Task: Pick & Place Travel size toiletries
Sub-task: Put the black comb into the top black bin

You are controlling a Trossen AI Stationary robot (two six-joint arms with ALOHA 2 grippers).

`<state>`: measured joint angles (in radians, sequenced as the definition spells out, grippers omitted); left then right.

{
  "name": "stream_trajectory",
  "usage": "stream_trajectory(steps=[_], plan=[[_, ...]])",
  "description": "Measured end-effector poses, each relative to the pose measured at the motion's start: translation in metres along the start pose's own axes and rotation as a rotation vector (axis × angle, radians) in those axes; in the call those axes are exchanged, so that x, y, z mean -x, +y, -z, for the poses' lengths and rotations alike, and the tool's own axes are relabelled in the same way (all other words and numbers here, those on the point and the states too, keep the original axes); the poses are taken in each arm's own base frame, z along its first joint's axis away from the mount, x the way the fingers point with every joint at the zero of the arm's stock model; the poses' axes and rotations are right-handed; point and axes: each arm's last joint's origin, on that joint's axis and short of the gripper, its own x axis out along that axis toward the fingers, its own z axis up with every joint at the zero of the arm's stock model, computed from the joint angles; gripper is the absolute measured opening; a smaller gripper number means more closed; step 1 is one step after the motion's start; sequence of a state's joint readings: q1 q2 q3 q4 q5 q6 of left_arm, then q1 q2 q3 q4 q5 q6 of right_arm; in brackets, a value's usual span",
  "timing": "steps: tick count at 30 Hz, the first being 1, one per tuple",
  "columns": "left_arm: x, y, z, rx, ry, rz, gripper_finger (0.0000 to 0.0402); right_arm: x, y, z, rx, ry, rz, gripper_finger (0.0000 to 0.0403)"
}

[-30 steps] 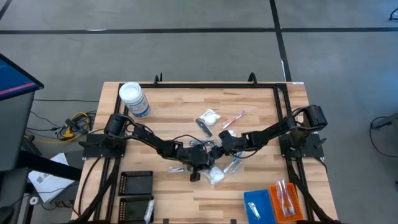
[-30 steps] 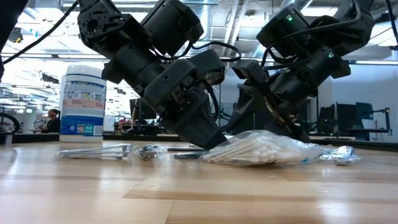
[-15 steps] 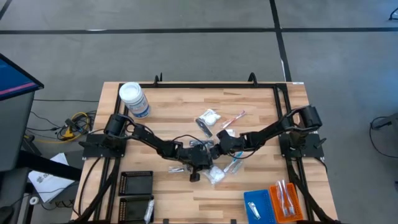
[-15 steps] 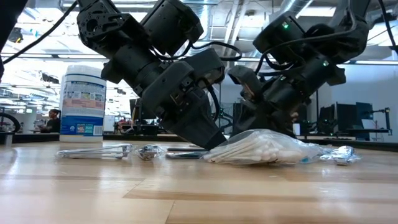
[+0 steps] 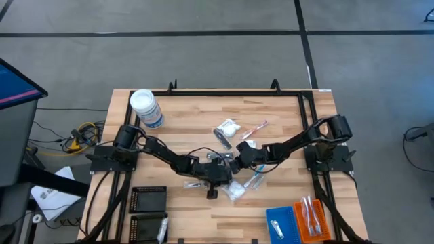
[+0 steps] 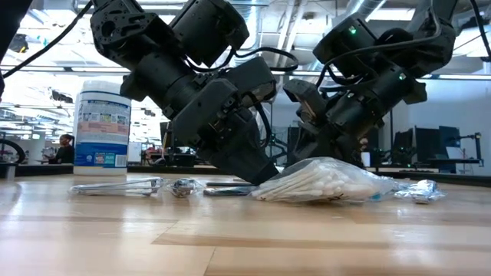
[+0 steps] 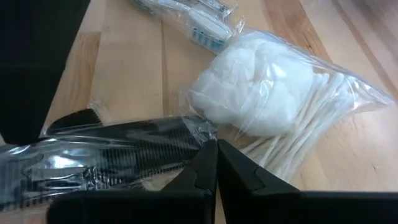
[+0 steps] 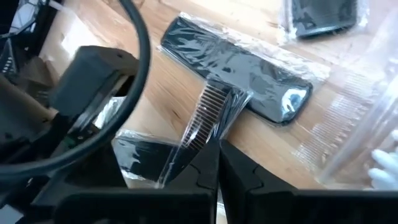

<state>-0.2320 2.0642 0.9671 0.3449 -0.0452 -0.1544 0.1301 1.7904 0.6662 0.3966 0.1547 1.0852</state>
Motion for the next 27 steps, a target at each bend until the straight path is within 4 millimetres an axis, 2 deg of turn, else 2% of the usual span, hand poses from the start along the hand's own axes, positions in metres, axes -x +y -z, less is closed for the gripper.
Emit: stream_trajectory(steps=[4,8,11,17,21,24,27], plan=[[0.016,-0.002,0.000,0.000,-0.006,-0.027,0.0010,0.000,0.002,0.002,0.013,-0.001,-0.008,0.0000],[0.050,-0.005,0.004,-0.012,-0.046,-0.115,0.0029,0.001,0.005,0.004,0.025,-0.001,-0.029,0.0000],[0.082,-0.006,0.003,0.002,-0.186,-0.165,0.0048,0.002,0.009,0.006,0.045,-0.008,-0.056,0.0000],[0.124,0.005,0.027,0.082,-0.408,-0.134,0.0082,0.002,0.009,0.005,0.040,-0.010,-0.061,0.0000],[0.132,0.015,0.042,0.143,-0.433,-0.141,0.0092,0.002,0.008,0.003,0.018,-0.020,-0.054,0.0000],[0.132,0.012,0.035,0.144,-0.463,-0.077,0.0085,0.001,0.006,-0.001,-0.008,-0.033,-0.050,0.0000],[0.122,0.005,0.026,0.125,-0.457,-0.042,0.0059,0.000,0.004,-0.006,-0.020,-0.049,-0.046,0.0000]])
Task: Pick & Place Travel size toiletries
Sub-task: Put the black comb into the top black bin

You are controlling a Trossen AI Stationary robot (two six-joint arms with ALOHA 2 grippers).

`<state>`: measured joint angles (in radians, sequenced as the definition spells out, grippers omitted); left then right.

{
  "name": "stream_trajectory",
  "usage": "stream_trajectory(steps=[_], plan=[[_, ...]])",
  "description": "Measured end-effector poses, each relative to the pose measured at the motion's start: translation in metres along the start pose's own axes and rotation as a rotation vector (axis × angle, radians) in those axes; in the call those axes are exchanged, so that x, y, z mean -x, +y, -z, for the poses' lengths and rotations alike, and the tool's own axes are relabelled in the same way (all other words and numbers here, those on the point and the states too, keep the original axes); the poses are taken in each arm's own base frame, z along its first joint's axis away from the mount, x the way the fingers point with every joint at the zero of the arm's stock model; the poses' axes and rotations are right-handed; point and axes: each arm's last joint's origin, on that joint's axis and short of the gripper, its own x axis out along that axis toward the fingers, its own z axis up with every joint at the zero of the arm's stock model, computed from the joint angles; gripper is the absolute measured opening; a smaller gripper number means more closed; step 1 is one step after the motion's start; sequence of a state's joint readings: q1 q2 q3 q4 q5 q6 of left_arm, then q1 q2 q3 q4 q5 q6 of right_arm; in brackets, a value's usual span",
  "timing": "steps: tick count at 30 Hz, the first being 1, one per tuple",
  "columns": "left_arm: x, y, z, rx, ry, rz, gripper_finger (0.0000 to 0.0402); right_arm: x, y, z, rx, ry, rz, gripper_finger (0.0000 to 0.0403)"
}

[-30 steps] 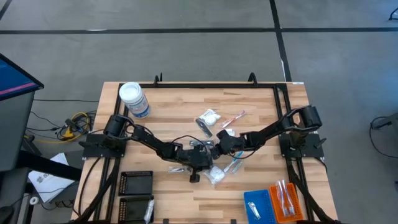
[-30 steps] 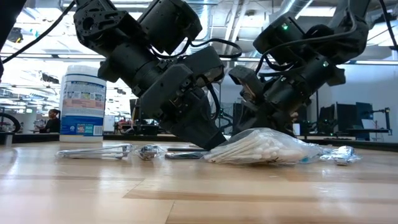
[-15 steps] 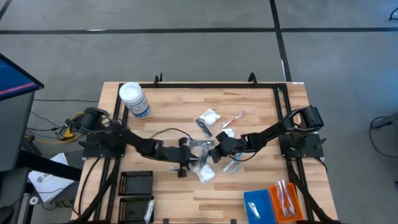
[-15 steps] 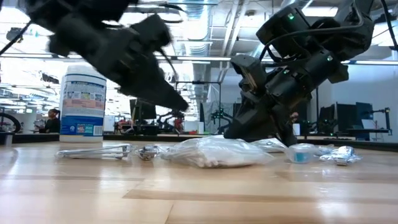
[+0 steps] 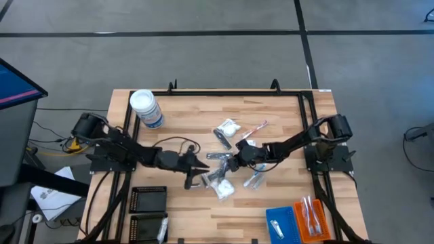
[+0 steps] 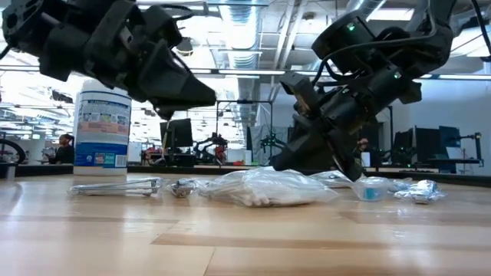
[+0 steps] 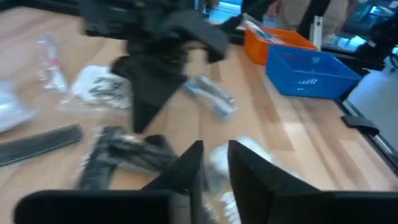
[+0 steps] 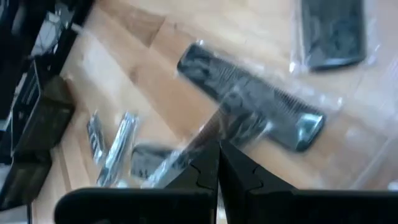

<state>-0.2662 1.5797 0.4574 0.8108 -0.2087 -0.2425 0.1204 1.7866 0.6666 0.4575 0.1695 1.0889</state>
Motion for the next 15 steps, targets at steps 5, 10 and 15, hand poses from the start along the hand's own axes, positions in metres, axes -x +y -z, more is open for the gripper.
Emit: stream_trajectory(steps=[5,10,15], plan=[[-0.036,-0.006,0.015,-0.013,0.100,0.053,0.0006,-0.001,-0.002,-0.004,-0.005,-0.009,0.010,0.0000],[-0.071,-0.010,0.036,0.025,0.214,0.129,0.0003,0.000,-0.004,-0.001,0.002,0.015,0.034,0.0000],[-0.088,-0.006,0.043,0.047,0.388,0.079,0.0001,0.002,-0.010,0.009,-0.018,0.089,0.115,0.0000]])
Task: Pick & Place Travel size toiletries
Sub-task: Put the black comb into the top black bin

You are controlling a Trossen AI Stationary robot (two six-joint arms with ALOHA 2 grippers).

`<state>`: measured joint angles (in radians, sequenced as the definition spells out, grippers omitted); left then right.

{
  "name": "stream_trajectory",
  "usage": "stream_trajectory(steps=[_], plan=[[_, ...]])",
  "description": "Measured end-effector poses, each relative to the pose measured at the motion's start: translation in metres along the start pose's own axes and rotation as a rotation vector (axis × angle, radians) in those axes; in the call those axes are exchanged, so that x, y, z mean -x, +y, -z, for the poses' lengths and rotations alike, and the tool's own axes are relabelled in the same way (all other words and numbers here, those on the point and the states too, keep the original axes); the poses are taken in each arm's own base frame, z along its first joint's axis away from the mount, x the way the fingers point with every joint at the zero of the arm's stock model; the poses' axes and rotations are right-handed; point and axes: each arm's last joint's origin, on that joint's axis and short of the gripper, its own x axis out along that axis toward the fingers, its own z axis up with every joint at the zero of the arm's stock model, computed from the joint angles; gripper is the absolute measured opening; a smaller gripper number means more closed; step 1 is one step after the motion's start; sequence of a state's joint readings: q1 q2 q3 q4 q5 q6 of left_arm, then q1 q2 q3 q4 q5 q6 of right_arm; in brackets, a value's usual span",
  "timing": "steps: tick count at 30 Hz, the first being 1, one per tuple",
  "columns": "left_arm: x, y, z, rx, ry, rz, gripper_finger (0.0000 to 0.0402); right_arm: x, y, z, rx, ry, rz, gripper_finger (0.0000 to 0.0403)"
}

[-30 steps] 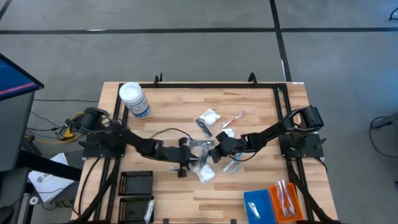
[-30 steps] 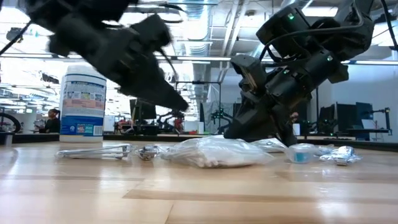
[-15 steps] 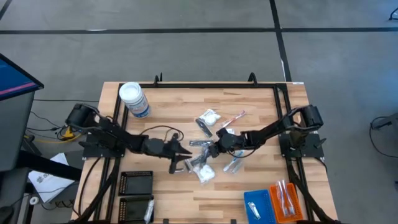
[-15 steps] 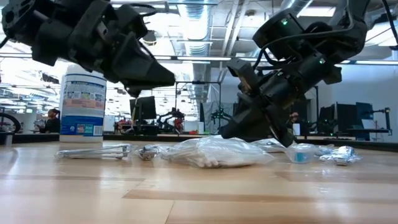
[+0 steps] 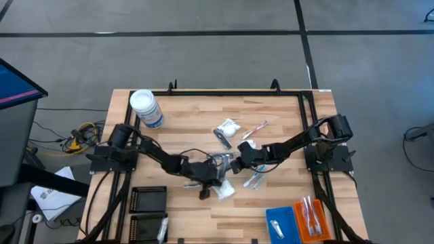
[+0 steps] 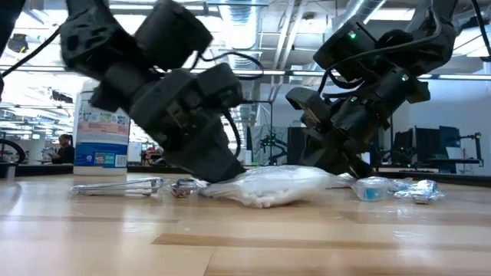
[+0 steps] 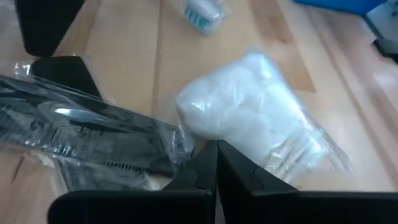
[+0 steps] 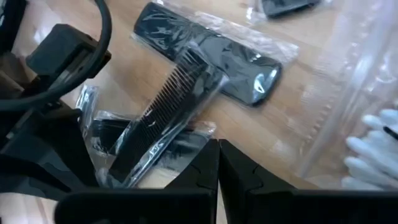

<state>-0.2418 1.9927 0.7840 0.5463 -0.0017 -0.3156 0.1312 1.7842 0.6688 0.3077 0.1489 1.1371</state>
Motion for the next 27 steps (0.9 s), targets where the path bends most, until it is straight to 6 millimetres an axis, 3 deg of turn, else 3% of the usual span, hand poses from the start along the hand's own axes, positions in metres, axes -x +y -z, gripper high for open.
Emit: stream_trajectory(steps=[5,14,19,27], plan=[[-0.005,0.010,0.003,0.004,0.069,0.063,0.0001,0.001,-0.001,0.002,-0.023,0.021,0.030,0.0000],[-0.005,0.009,0.003,-0.023,0.075,0.079,0.0001,-0.002,-0.007,-0.012,-0.076,0.001,0.018,0.0018],[-0.005,0.009,0.004,-0.025,0.075,0.079,0.0001,-0.002,-0.005,-0.014,-0.075,-0.021,-0.016,0.0089],[-0.005,0.009,0.004,-0.031,0.075,0.079,0.0001,-0.002,0.001,-0.015,-0.079,-0.091,-0.044,0.0244]])
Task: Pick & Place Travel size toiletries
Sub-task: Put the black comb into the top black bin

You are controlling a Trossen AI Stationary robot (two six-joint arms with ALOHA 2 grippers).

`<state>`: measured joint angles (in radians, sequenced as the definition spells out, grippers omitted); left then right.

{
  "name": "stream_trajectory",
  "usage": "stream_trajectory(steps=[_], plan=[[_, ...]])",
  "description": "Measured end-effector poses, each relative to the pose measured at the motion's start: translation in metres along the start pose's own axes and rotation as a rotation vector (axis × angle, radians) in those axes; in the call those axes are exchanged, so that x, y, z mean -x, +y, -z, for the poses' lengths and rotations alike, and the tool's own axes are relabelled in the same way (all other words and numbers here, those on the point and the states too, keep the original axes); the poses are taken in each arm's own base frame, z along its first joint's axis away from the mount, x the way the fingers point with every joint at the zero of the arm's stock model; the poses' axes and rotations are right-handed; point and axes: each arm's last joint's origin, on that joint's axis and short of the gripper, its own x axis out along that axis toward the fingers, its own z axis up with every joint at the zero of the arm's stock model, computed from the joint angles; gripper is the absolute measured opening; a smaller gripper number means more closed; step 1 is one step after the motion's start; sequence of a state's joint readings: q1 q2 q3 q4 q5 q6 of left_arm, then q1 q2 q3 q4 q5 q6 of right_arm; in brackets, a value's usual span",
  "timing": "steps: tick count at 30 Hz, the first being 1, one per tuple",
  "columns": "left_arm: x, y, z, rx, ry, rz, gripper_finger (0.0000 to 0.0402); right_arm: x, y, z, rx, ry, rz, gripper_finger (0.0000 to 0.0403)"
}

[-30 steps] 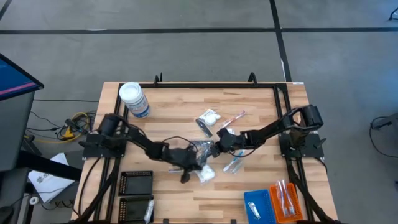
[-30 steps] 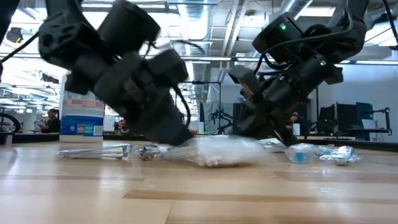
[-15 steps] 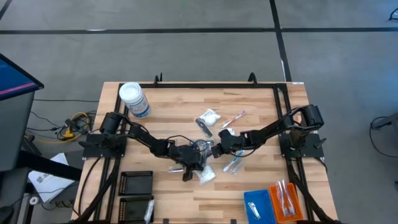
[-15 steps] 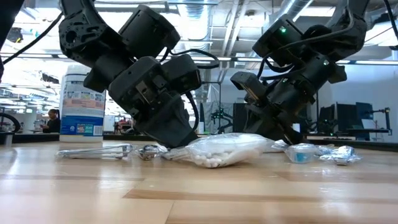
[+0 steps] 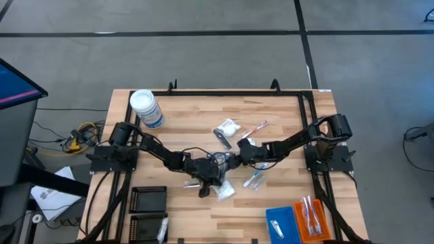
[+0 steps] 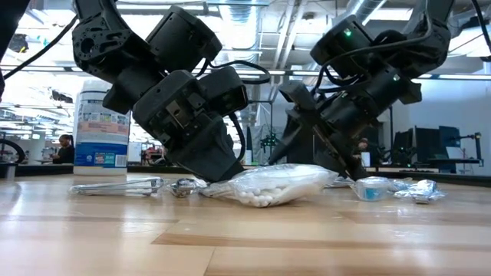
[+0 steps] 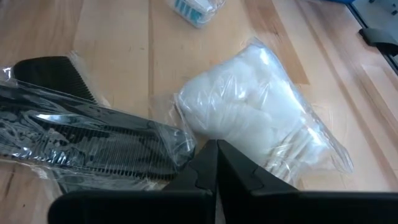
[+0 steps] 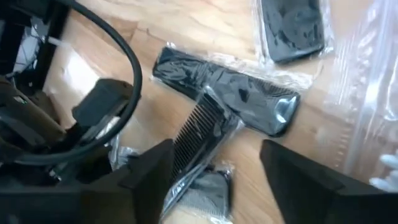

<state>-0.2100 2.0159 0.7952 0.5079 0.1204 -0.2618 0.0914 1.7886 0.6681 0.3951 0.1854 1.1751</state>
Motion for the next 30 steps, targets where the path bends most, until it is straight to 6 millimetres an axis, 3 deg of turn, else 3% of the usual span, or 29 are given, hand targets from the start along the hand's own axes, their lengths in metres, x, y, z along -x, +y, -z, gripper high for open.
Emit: stream_trajectory(steps=[5,20,30], plan=[[0.000,0.000,0.000,-0.003,0.000,0.000,0.0000,0.000,0.002,-0.002,-0.007,-0.034,-0.015,0.0285],[0.000,0.001,0.000,-0.018,-0.006,-0.003,0.0000,0.003,0.010,0.009,-0.026,-0.065,-0.048,0.0284],[0.001,0.000,0.000,0.004,-0.014,-0.025,0.0000,-0.046,0.027,0.010,0.019,-0.045,-0.032,0.0283]])
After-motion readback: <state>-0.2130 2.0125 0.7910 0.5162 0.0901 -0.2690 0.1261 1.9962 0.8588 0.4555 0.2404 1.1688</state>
